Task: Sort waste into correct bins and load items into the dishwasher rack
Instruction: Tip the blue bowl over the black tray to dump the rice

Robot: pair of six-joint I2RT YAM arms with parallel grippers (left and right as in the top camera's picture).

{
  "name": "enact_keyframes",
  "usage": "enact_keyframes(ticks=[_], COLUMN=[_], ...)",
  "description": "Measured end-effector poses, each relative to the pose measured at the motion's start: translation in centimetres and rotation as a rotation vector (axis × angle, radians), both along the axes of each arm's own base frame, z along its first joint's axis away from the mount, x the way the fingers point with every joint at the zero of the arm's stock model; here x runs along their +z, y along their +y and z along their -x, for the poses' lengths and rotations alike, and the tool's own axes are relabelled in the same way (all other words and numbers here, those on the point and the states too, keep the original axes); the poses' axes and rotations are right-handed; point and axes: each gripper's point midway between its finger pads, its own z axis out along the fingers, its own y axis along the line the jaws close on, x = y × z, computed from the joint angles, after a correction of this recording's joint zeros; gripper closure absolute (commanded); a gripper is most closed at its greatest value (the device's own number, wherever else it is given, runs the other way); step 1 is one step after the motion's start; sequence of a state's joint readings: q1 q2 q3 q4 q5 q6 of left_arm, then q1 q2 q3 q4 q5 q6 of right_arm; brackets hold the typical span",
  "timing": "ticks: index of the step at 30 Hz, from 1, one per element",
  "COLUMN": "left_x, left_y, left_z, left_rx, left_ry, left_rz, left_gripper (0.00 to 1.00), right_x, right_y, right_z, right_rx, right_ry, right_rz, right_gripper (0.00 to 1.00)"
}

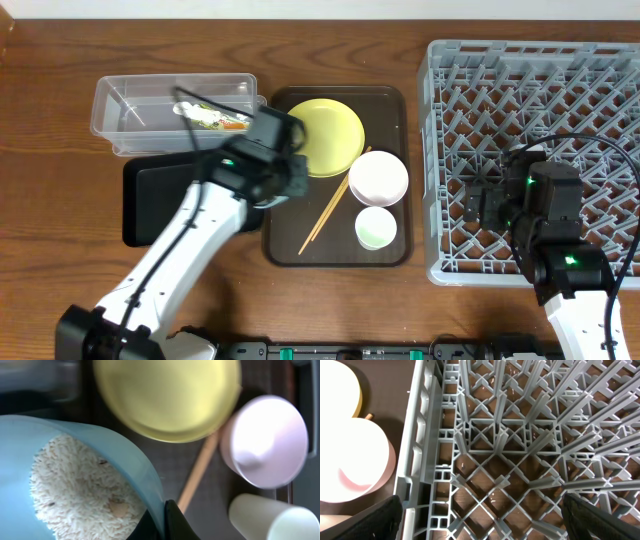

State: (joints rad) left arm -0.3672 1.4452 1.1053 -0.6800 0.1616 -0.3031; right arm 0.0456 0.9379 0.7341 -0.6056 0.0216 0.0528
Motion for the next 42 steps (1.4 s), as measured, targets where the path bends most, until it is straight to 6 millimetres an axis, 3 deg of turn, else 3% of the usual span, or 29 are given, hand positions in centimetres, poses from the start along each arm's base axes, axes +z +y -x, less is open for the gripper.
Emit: enact_keyframes(ticks=[5,12,18,25,33,42], left_x=[-0.3,-0.9,-0.7,-1.6,-1.4,-0.4], left_y=[3.9,7.1,8.7,11.2,13.2,13.8], left_z=[-0.9,-1.1,-1.7,-2.0,-2.7,-3.0], left_rx=[0.034,0.008,0.017,0.145,0.265,0.417], left_ry=[0.054,0.126,0.134,0.191,0.214,0.352], left_rz=[0.109,0.396,0.713,1.0,1.249,1.392], left_gripper=[0.94,0.94,0.94,0.94,0.94,0.94], right_x=[0.0,0.0,0.0,0.0,0.0,0.0], right_y=[0.0,0.0,0.0,0.0,0.0,0.0], right_z=[0.0,0.0,0.0,0.0,0.0,0.0], right_rx=[0.0,0.0,0.0,0.0,0.0,0.0], right_ry=[0.0,0.001,0.001,0.002,0.002,0.002], right_rz=[0.0,0.0,0.0,0.0,0.0,0.0], right_gripper=[0.01,0.01,0.01,0.01,0.01,0.01])
